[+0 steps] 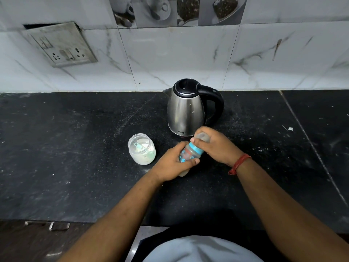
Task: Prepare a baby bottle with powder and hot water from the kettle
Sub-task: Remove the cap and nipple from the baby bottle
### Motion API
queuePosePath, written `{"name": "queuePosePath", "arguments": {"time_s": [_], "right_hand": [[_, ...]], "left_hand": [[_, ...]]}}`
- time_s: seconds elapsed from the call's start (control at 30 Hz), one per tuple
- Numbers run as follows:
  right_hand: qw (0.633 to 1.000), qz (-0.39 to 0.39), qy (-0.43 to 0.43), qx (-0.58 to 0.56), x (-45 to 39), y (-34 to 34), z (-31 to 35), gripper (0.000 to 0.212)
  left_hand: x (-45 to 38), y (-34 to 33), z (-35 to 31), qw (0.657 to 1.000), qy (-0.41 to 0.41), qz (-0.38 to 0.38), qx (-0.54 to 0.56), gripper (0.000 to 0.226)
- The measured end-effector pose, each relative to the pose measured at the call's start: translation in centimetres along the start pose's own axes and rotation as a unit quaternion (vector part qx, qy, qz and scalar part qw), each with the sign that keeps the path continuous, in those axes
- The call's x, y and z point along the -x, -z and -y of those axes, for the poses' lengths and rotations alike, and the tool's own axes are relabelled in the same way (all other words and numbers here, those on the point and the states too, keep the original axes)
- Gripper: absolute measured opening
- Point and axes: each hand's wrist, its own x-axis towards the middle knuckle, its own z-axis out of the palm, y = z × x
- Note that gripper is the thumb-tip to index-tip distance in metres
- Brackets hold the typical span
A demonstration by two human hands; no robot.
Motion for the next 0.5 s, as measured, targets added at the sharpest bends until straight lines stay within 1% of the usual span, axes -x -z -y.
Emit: {"name": "queuePosePath", "arguments": {"time_s": [0.07,0.1,0.23,0.33,0.4,0.5], "right_hand": [[0.999,0.026,0.005,-0.023,0.1,0.2,0.1,0.009],[0.999,0.039,0.009,-0.029,0.2,0.4,0.2,0.010],[0.995,0.086,0.036,-0.035,0.5,1.3,0.2,0.023],[0.988,0.124,0.048,-0.081,0.9,1.7,0.2,0.030],[0.980,0.143,0.061,-0.126,1.2,1.7,0.4,0.034],[0.968,0.164,0.079,-0.172,1.4,1.6,0.6,0.037]], "left_hand": [[0.0,0.1,0.0,0.997,0.033,0.021,0.060,0.045],[0.1,0.2,0.0,0.994,0.047,0.032,0.090,0.048],[0.2,0.4,-0.5,0.970,0.100,0.084,0.206,0.058],[0.6,0.6,-0.6,0.937,0.124,0.140,0.297,0.059],[0.9,0.9,-0.4,0.912,0.133,0.175,0.346,0.068],[0.8,1.6,-0.1,0.880,0.143,0.236,0.388,0.078]]}}
